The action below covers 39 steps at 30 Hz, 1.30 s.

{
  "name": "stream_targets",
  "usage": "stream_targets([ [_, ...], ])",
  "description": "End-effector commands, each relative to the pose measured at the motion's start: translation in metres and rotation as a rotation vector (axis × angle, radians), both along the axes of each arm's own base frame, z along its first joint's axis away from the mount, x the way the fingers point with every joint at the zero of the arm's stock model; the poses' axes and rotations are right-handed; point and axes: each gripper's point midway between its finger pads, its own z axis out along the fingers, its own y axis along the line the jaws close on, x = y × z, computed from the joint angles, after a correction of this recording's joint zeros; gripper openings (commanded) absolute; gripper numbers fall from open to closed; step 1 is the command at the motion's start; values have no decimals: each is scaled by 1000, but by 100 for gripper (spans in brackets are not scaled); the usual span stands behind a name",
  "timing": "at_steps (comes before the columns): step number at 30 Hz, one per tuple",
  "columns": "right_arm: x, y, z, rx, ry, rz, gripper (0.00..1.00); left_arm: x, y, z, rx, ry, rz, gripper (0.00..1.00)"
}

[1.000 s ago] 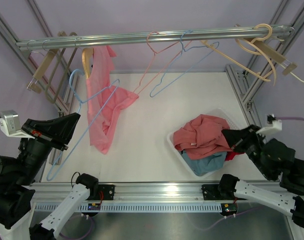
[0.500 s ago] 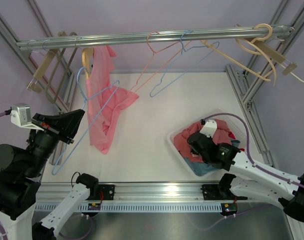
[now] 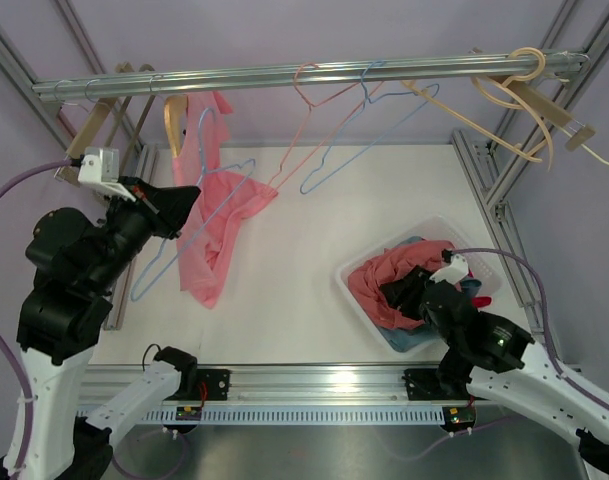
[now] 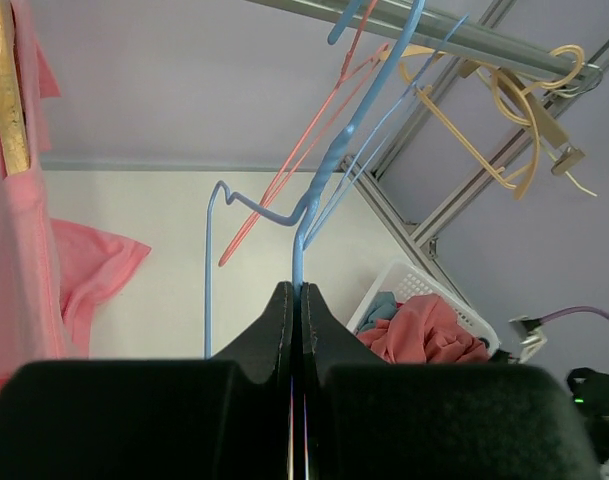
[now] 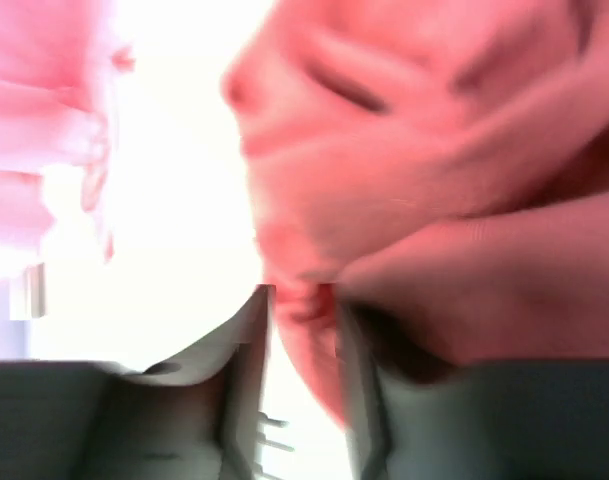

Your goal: Remove the t-shirt from the hanger

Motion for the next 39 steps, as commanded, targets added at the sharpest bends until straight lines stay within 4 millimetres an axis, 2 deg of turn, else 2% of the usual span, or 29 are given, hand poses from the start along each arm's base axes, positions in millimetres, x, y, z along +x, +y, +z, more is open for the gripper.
stream_targets([
  [1, -3, -15, 51, -28, -79, 18, 55, 15, -5, 32, 0, -85, 2, 0],
  [2, -5, -17, 60, -25, -92, 28, 66, 28, -9, 28, 13, -61, 5, 0],
  [5, -11, -22, 95, 16, -159, 61, 79, 50, -13, 27, 36, -41, 27, 0],
  [8, -17, -25, 114, 47, -210, 85, 84, 67, -20, 30, 47, -68, 25, 0],
  [10, -18, -25, 119, 53, -229, 100, 84, 81, -28, 26, 52, -65, 8, 0],
  [11, -19, -26, 121, 48, -240, 107, 84, 86, -30, 32, 42, -86, 6, 0],
  [13, -19, -23, 122, 47, -245, 123, 84, 96, -39, 31, 35, -83, -13, 0],
  [18, -18, -8, 106, 20, -211, 177, 83, 103, -51, 53, -7, -145, -63, 0],
  [23, -17, -5, 101, 29, -213, 181, 83, 113, -56, 52, -6, -144, -69, 0],
  [33, -22, -7, 106, 62, -220, 185, 83, 141, -61, 19, 34, -69, -37, 0],
  [39, -23, -3, 107, 73, -221, 202, 83, 150, -61, 6, 48, -44, -22, 0],
])
